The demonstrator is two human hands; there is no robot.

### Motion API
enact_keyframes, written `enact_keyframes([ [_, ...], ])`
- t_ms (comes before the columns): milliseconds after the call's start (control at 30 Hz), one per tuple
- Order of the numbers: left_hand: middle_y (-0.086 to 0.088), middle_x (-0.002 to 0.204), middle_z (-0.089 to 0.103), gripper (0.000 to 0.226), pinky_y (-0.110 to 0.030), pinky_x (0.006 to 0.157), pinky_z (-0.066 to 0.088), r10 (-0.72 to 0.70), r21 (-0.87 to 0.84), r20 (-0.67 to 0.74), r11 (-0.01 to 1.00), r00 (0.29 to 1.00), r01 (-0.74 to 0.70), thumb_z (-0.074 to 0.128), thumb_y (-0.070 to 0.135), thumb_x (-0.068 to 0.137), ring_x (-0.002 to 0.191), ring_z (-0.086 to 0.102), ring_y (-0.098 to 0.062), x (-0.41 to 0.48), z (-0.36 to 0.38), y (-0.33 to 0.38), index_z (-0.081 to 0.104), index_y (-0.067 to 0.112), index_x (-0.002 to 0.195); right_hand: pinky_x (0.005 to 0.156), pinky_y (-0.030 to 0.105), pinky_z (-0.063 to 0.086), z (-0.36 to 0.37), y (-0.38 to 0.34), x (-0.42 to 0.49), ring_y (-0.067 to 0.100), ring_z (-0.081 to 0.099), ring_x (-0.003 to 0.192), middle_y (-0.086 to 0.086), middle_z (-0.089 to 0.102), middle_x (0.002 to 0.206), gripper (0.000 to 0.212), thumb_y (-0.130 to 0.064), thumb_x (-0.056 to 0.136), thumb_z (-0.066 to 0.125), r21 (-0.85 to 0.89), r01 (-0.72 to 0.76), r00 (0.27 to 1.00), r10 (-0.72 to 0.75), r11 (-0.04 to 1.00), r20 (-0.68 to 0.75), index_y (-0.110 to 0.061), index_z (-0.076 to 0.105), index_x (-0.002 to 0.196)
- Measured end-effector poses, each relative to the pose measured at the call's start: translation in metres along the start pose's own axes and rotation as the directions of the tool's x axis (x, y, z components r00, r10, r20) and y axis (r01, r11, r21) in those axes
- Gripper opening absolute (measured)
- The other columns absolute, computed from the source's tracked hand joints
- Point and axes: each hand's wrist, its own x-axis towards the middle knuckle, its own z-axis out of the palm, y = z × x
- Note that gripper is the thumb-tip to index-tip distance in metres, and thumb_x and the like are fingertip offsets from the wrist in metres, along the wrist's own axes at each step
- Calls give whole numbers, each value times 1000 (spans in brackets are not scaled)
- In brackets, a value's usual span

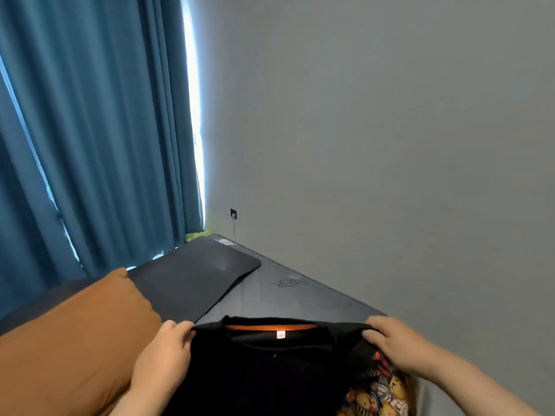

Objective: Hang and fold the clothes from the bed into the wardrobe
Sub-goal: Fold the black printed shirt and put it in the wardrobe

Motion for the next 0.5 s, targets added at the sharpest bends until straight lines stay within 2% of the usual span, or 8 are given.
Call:
enact_keyframes([
  [67, 4, 89, 61, 18, -34, 67, 42, -117, -108, 35, 987, 993, 120, 45, 26, 99, 79, 55, -16, 28, 62, 9, 60, 26, 89, 67, 29, 41, 25, 38, 49, 7, 57, 70, -1, 60, 70, 36, -40, 97, 50, 10, -53, 995, 54, 999, -85, -17, 47, 70],
  [133, -1, 81, 63, 23, -39, 70, 45, -204, -217, 74, 952, 976, 215, 44, 18, 99, 74, 55, -16, 58, 131, 15, 60, 14, 83, 58, 24, 35, 53, 78, 100, 8, 53, 64, 1, 56, 64, 41, -42, 97, 50, 19, -115, 986, 117, 993, -120, -17, 44, 65],
  [233, -1, 79, 61, 29, -37, 69, 42, -292, -300, 93, 903, 952, 307, 44, 14, 99, 79, 54, -15, 105, 241, 16, 58, 18, 74, 55, 21, 35, 111, 154, 181, 7, 53, 63, 0, 57, 61, 44, -46, 95, 51, 37, -218, 969, 221, 975, -112, -17, 48, 62],
  [300, 0, 82, 58, 30, -33, 69, 36, -335, -313, 98, 883, 937, 349, 44, 14, 99, 80, 51, -8, 135, 318, 16, 57, 20, 72, 60, 27, 39, 155, 208, 235, 12, 55, 68, 0, 59, 65, 44, -49, 96, 48, 47, -277, 951, 281, 960, -127, -15, 52, 68],
  [367, -2, 83, 55, 30, -31, 70, 33, -362, -322, 117, 867, 925, 380, 45, 14, 99, 79, 49, -7, 160, 400, 8, 55, 17, 70, 58, 29, 38, 202, 256, 285, 14, 54, 64, 2, 59, 68, 42, -47, 98, 42, 24, -318, 938, 318, 948, -135, -13, 50, 75],
  [433, -6, 84, 52, 31, -30, 71, 32, -371, -282, 146, 873, 917, 398, 46, 13, 99, 81, 49, -14, 177, 484, -12, 50, 13, 68, 56, 30, 37, 257, 303, 327, 15, 51, 61, 3, 56, 68, 40, -44, 100, 38, 12, -344, 931, 343, 939, -129, -14, 46, 75],
  [500, -10, 88, 51, 28, -31, 75, 32, -393, -162, 178, 892, 902, 421, 48, 16, 98, 88, 50, -27, 183, 558, -37, 46, 11, 70, 58, 36, 39, 318, 352, 355, 16, 48, 62, -1, 50, 67, 37, -38, 100, 42, -64, -340, 939, 335, 938, -83, -18, 42, 69],
])
